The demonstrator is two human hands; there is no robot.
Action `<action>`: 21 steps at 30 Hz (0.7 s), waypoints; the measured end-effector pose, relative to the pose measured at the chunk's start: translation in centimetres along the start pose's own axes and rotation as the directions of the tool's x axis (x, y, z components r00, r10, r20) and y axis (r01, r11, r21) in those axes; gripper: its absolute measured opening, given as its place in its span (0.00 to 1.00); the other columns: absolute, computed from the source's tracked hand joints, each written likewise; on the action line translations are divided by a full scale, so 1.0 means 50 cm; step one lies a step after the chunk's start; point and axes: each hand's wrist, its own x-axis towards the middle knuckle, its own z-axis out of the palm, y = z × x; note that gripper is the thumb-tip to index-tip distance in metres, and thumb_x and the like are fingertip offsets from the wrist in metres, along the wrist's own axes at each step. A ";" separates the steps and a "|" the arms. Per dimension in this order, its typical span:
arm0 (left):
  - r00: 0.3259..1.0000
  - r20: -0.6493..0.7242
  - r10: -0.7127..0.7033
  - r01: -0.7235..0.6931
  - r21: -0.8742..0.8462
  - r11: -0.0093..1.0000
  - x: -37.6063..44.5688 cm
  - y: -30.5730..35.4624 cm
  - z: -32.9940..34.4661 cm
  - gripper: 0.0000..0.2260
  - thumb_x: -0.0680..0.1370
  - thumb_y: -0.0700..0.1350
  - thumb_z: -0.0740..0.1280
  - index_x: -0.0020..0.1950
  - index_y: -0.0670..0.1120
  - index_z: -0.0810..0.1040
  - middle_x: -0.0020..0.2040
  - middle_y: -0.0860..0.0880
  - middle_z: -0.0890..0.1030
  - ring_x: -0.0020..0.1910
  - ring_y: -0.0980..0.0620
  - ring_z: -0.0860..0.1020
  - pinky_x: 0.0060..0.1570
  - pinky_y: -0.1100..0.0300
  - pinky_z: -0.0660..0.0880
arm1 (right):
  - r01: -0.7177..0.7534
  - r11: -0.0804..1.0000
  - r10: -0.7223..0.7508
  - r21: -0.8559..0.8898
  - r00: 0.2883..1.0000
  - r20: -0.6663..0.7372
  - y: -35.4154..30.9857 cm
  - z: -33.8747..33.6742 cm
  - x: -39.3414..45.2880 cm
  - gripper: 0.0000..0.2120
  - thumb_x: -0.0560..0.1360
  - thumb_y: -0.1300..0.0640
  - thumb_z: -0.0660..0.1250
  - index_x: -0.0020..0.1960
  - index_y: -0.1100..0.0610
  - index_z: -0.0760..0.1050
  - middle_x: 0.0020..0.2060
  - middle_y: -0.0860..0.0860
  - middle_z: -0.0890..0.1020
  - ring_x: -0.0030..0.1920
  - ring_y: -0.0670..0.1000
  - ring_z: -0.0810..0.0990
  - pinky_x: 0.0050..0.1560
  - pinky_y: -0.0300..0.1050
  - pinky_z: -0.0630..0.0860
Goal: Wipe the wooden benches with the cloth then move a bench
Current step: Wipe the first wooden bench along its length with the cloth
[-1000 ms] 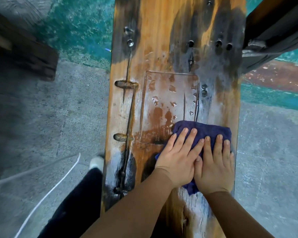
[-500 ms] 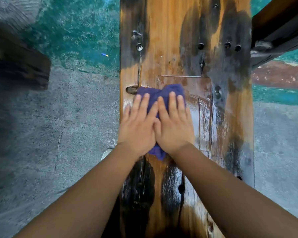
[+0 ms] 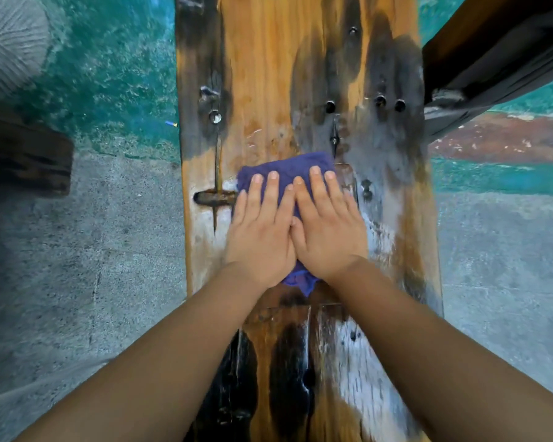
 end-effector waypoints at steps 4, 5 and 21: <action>0.990 0.029 0.136 -0.136 -0.014 0.991 0.090 0.135 0.007 0.26 0.80 0.53 0.51 0.78 0.47 0.60 0.79 0.43 0.56 0.78 0.40 0.51 0.74 0.46 0.46 | -0.135 0.990 0.133 -0.038 0.989 -0.061 0.144 -0.037 -0.011 0.31 0.78 0.45 0.47 0.78 0.54 0.56 0.78 0.58 0.55 0.78 0.59 0.52 0.74 0.57 0.54; 0.983 0.044 0.179 -0.179 -0.003 0.984 0.106 0.163 0.010 0.26 0.80 0.53 0.50 0.78 0.47 0.59 0.79 0.43 0.55 0.78 0.40 0.50 0.75 0.46 0.46 | -0.177 0.983 0.173 -0.040 0.982 -0.074 0.174 -0.043 -0.018 0.31 0.78 0.45 0.47 0.78 0.55 0.56 0.78 0.59 0.56 0.77 0.60 0.53 0.74 0.58 0.54; 0.965 0.065 0.255 -0.249 -0.088 0.964 0.134 0.192 0.045 0.26 0.82 0.53 0.50 0.79 0.48 0.53 0.80 0.43 0.49 0.79 0.43 0.42 0.76 0.46 0.44 | -0.313 0.950 0.313 0.008 0.945 -0.092 0.194 -0.041 -0.027 0.29 0.79 0.46 0.46 0.78 0.54 0.55 0.78 0.57 0.53 0.78 0.58 0.49 0.75 0.56 0.50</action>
